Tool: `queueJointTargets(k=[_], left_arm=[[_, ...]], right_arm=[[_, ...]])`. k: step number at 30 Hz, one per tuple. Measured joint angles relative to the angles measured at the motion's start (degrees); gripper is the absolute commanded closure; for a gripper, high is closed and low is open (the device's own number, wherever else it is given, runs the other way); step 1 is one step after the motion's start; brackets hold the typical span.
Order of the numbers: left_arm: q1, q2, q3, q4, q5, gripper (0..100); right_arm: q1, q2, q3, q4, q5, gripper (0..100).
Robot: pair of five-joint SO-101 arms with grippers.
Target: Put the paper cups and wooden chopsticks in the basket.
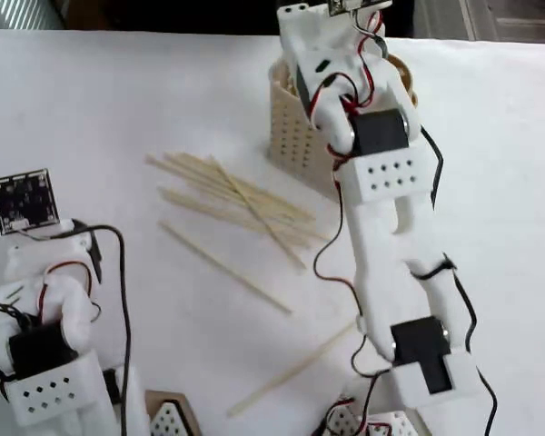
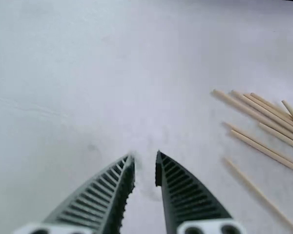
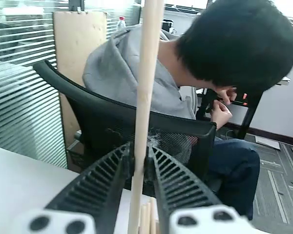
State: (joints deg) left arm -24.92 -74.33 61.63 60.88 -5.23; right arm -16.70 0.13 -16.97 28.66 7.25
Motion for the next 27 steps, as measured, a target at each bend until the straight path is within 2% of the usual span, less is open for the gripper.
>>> queueJointTargets(k=[5,13,19,23,27], left_arm=[[0.0,0.0,0.0,0.0,0.0,91],[0.0,0.0,0.0,0.0,0.0,91],[0.0,0.0,0.0,0.0,0.0,91],[0.0,0.0,0.0,0.0,0.0,91],[0.0,0.0,0.0,0.0,0.0,91]], right_arm=[[1.23,4.66,0.0,-0.18,0.0,97.9],[1.32,8.09,0.0,5.98,0.0,97.2],[1.05,8.62,0.0,9.49,0.0,84.7],[1.14,6.51,0.0,13.54,0.0,86.2],[0.97,0.0,0.0,20.75,0.0,91.8]])
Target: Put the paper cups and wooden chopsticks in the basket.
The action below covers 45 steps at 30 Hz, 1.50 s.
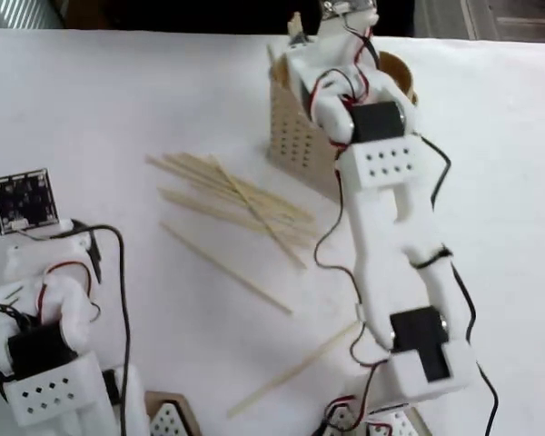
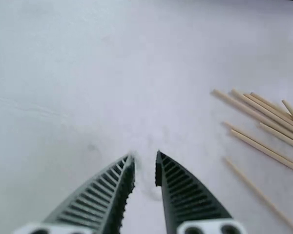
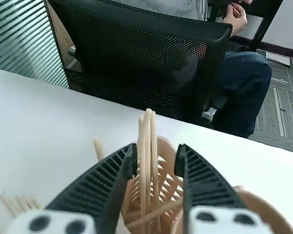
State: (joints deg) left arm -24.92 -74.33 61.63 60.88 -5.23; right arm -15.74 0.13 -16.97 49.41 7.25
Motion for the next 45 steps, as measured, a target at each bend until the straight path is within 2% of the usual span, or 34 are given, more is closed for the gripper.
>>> queueJointTargets(k=[4,9,18,23,25,32,38,45], left_arm=[[0.26,0.0,0.0,0.0,-1.93,91],[5.63,0.0,0.0,0.0,-7.03,91],[15.74,1.32,-4.92,0.0,-17.76,91],[16.0,12.4,-12.75,4.31,-18.2,91],[14.77,15.12,-14.95,6.07,-15.47,91],[8.18,16.09,-14.77,6.51,-3.96,91],[6.42,13.89,-6.07,0.0,-2.64,91],[3.52,11.52,-2.64,-2.9,-2.64,91]], right_arm=[[-2.29,-6.68,0.0,12.66,0.0,97.4],[-4.48,-12.4,0.0,29.01,0.0,97.8],[-4.57,-17.05,0.26,47.65,2.02,97.8],[-6.95,-17.85,10.55,46.95,3.69,97.7],[-8.79,-17.85,15.91,45.01,6.42,97.3],[-14.86,-15.74,28.92,33.41,11.08,74.8],[-17.05,-2.46,27.6,28.92,11.34,71.9],[-20.75,17.93,13.63,28.84,11.34,71.9]])
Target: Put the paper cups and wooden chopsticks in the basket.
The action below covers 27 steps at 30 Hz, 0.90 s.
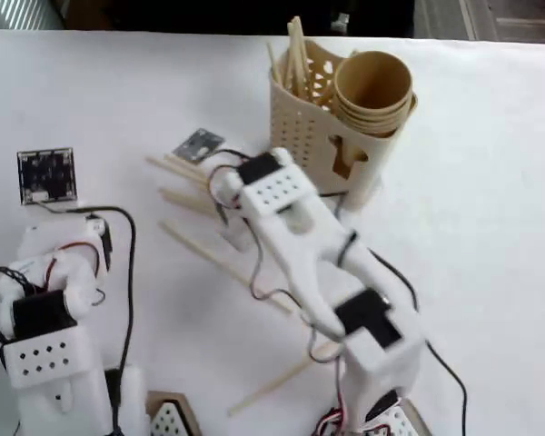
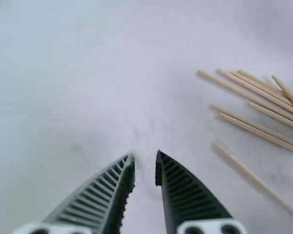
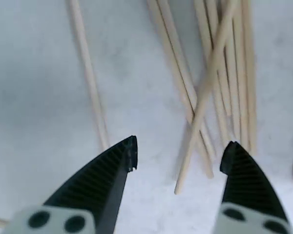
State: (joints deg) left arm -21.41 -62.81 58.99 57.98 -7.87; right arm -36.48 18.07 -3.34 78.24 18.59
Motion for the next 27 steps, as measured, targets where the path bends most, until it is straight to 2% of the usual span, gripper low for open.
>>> queueJointTargets(k=[12,14,20,23,27], left_arm=[[-0.26,0.0,0.18,-0.26,0.0,91],[-0.26,0.0,0.18,-0.26,0.0,91],[-0.26,0.0,0.18,-0.26,0.0,91],[-0.26,0.0,0.18,-0.26,0.0,91],[-0.26,0.0,0.18,-0.26,0.0,91]], right_arm=[[-0.62,24.44,-24.7,5.8,0.09,72.1],[-0.44,26.81,-27.6,6.68,0.09,75.5],[-0.09,31.03,-34.02,8.44,0.09,94.1],[-0.18,31.47,-34.64,9.41,0.09,97.8],[-0.35,31.56,-34.73,11.34,0.18,97.8]])
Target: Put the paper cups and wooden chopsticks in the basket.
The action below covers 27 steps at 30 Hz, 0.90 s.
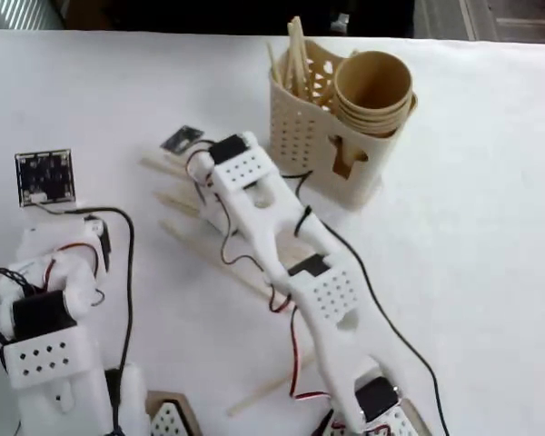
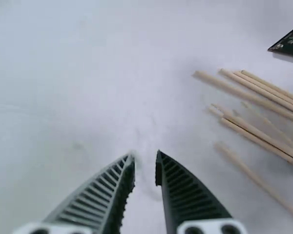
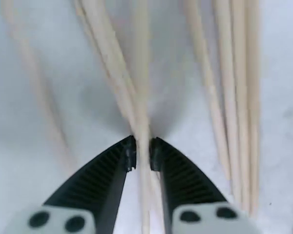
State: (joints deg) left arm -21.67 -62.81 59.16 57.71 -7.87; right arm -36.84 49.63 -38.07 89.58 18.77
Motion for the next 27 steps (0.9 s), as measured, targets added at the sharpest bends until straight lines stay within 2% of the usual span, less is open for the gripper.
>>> queueJointTargets(k=[4,9,15,27], left_arm=[[0.0,0.0,0.0,0.0,0.0,91],[0.0,0.0,0.0,0.0,0.0,91],[0.0,0.0,0.0,0.0,0.0,91],[0.0,0.0,0.0,0.0,0.0,91]], right_arm=[[-0.09,0.0,0.0,2.2,0.0,97.1],[-0.35,0.18,0.18,2.99,0.0,86.4],[-2.11,0.53,0.0,3.16,-0.09,98.4],[-1.67,-2.64,0.62,6.51,0.0,98.0]])
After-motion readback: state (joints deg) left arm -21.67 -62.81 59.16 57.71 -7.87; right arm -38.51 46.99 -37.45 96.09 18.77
